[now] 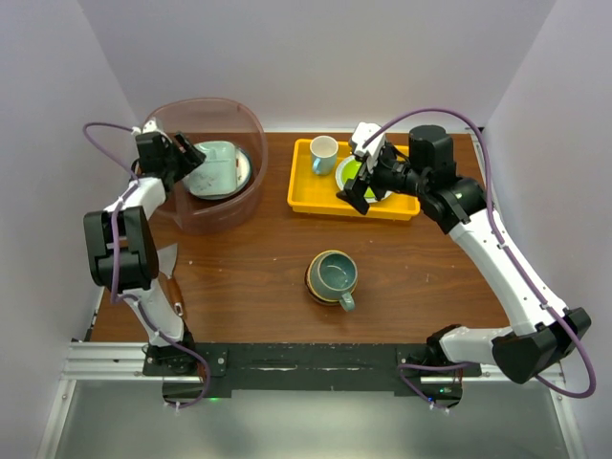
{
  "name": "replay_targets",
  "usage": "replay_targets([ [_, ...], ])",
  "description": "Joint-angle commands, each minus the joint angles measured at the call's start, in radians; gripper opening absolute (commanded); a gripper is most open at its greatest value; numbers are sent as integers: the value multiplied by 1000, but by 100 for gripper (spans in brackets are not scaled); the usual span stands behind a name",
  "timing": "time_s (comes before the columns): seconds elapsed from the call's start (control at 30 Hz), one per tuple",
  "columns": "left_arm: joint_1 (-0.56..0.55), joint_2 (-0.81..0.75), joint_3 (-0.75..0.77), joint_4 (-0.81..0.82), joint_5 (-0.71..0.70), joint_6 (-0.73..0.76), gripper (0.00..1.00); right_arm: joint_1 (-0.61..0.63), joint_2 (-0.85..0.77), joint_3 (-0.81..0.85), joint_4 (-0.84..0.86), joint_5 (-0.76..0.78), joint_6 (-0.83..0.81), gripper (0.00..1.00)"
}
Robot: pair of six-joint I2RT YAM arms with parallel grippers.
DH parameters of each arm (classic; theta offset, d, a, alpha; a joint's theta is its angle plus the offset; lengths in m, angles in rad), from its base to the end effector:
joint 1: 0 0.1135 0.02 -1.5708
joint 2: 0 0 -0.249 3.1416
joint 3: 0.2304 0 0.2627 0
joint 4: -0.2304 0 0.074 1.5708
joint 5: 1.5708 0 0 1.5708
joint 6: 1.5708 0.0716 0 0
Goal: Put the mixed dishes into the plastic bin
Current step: Place the plate in the plastic bin, then pick up the cup at the center of the board.
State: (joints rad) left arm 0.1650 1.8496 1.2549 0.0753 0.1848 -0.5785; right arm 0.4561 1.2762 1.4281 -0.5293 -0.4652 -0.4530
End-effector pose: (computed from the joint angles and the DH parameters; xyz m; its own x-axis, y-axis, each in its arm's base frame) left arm 0.4552 0.0625 0.1876 -0.4077 -0.6127 -0.6770 -0.2711 0.7892 -0.5510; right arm 0.2729 0.1697 0.3989 0.0387 -0.4167 -0.9082 -0.8354 0.4853 -0.2582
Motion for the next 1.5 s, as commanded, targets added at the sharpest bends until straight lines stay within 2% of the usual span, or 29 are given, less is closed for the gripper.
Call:
replay_targets([
  [0.0,14,-141,54,41,-11,60,79,-10,-18,-11,41,-33,22,98],
  [0.03,16,-151,52,38,-13,69,84,-10,-17,-11,41,-33,27,98],
  [0.47,51,-371,-29,-14,-54,112,91,-16,-35,-21,37,-75,56,98],
  [0.6,65,-490,-69,-49,-93,109,100,-16,-40,-29,40,-92,85,98],
  [0.83,77,-662,-132,-155,-99,60,100,-23,-38,-57,80,-64,189,98],
  [1.03,79,-780,-169,-203,14,43,100,-25,-46,-89,104,33,316,98],
  [1.27,73,-840,-213,-243,270,0,100,-28,-58,-133,112,-19,390,98],
  [1.47,12,-859,-218,-276,383,-9,100,-27,-64,-233,150,-130,522,98],
])
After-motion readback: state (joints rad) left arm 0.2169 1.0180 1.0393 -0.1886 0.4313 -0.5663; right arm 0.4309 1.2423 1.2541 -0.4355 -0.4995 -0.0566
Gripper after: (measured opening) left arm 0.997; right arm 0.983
